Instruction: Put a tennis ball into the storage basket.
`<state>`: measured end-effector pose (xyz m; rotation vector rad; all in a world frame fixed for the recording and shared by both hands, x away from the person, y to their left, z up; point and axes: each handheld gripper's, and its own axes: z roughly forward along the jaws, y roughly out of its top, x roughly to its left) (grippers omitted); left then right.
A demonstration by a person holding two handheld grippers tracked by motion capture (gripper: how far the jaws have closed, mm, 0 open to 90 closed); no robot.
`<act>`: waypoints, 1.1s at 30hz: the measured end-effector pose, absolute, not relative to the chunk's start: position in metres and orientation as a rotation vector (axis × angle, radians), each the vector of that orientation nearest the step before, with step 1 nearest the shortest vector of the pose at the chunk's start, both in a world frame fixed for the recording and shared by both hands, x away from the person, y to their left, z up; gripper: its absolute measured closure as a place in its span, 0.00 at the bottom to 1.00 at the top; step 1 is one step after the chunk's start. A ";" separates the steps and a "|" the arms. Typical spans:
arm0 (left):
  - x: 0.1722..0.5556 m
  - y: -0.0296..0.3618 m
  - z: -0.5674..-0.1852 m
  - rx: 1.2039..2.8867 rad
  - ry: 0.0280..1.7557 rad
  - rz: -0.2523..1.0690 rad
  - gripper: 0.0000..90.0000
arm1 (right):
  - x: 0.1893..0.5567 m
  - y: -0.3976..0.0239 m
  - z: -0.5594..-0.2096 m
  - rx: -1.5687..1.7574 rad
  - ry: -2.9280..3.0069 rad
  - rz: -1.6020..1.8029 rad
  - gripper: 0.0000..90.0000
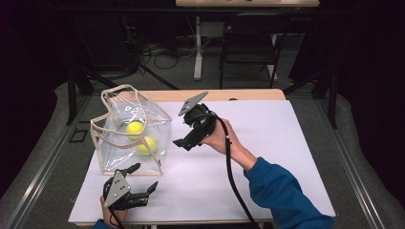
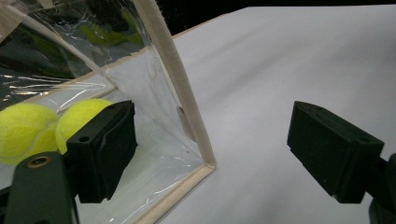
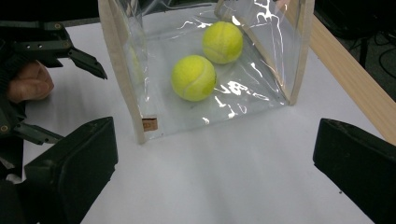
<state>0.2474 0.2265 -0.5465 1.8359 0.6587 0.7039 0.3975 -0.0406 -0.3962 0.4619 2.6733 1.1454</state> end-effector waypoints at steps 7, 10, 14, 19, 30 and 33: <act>0.247 0.227 -0.546 1.837 0.658 0.708 0.18 | 0.393 -0.056 -0.404 0.483 2.662 1.139 0.00; 0.247 0.227 -0.546 1.837 0.657 0.708 0.18 | 0.391 -0.064 -0.409 0.501 2.667 1.127 0.00; 0.247 0.227 -0.546 1.836 0.657 0.708 0.18 | 0.389 -0.074 -0.414 0.521 2.659 1.127 0.00; 0.247 0.227 -0.546 1.836 0.658 0.709 0.18 | 0.386 -0.086 -0.420 0.537 2.654 1.118 0.00; 0.247 0.227 -0.546 1.832 0.656 0.710 0.18 | 0.376 -0.109 -0.429 0.573 2.632 1.130 0.00; 0.247 0.227 -0.546 1.834 0.658 0.710 0.18 | 0.374 -0.116 -0.433 0.589 2.629 1.128 0.00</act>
